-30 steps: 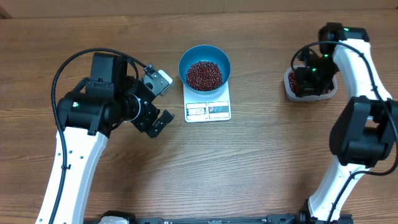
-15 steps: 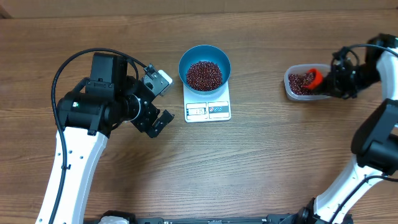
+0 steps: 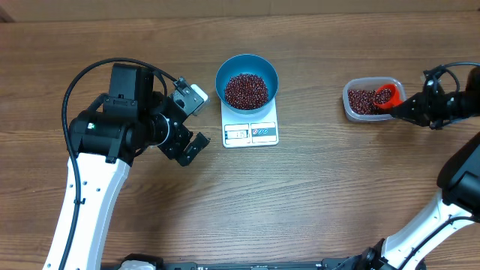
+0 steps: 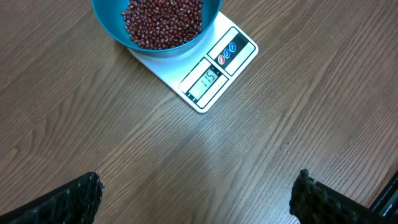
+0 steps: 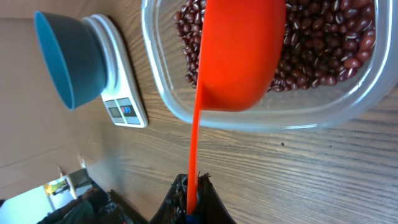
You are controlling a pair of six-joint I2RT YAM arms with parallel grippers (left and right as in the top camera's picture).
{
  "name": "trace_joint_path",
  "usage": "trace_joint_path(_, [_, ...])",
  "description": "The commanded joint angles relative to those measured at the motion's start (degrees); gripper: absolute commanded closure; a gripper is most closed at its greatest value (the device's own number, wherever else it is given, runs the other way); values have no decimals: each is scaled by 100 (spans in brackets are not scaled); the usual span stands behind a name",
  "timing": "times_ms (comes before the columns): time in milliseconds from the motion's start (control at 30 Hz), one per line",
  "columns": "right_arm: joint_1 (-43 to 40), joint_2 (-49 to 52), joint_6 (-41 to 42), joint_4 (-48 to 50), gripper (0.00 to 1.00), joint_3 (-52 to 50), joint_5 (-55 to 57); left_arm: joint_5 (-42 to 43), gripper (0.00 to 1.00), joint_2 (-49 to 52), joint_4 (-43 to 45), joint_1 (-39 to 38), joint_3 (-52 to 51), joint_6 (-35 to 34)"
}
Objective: Scoop item into bowl and weigh 150g on scale
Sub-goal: 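Dip the red scoop into the beans in the tub with the right gripper, then lift the filled scoop and carry it left over the blue bowl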
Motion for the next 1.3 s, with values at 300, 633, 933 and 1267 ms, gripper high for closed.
trace_joint_path(300, [-83,50,-369,-245,96,-28,-737,79,0,42,0,-4,92,129])
trace_joint_path(633, [9,50,-538,-566,96,-28,-1729,79,0,42,0,-4,92,129])
trace_joint_path(933, [516,48,-538,-634,96,-26,-2424,79,0,42,0,-4,92,129])
trace_joint_path(1267, [1707,48,-538,-485,96,-15,-3012,79,0,42,0,-4,92,129])
